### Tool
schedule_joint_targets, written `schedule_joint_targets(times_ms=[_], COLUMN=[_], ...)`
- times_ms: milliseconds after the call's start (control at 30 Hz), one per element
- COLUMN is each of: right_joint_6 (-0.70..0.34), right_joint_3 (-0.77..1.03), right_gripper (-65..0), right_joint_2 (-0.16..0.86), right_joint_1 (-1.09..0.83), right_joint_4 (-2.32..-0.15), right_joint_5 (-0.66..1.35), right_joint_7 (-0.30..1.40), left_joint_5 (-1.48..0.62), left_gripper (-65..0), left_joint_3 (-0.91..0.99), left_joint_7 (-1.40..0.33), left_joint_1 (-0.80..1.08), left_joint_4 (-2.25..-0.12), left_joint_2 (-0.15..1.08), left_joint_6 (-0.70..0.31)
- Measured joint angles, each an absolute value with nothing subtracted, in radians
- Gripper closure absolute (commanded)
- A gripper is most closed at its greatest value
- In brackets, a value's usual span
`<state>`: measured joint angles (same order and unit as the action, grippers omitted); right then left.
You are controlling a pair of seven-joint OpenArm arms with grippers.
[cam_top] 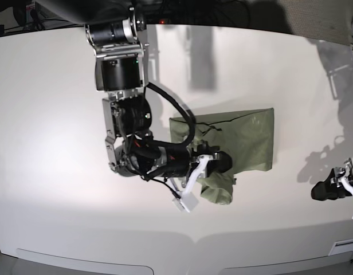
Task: Fold the T-shirt properly
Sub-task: 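Fold the right gripper's end over onto the left-folded section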
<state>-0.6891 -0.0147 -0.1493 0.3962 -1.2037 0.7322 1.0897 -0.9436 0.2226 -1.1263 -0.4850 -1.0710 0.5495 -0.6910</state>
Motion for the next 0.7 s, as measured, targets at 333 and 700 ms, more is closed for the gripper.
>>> schedule_joint_targets(times_ms=[333,700], right_joint_6=[-0.689,-0.689], right_joint_3=[-0.213,-0.323], right_gripper=[0.0,-21.7], right_joint_2=[-0.147,-0.146], right_joint_1=[0.402,0.402], right_joint_4=[-1.204,-1.204], right_joint_5=[0.732,0.757], right_joint_7=[1.003,0.896], left_joint_5=[-0.944,-0.944], left_gripper=[-31.4,-31.4], left_joint_3=[0.223,0.223], left_joint_7=[-1.129,-1.129], left_joint_1=[-0.485,-0.485], left_joint_4=[-1.071,-1.071], left_joint_2=[0.535,0.535], left_joint_6=[-0.691,-0.691])
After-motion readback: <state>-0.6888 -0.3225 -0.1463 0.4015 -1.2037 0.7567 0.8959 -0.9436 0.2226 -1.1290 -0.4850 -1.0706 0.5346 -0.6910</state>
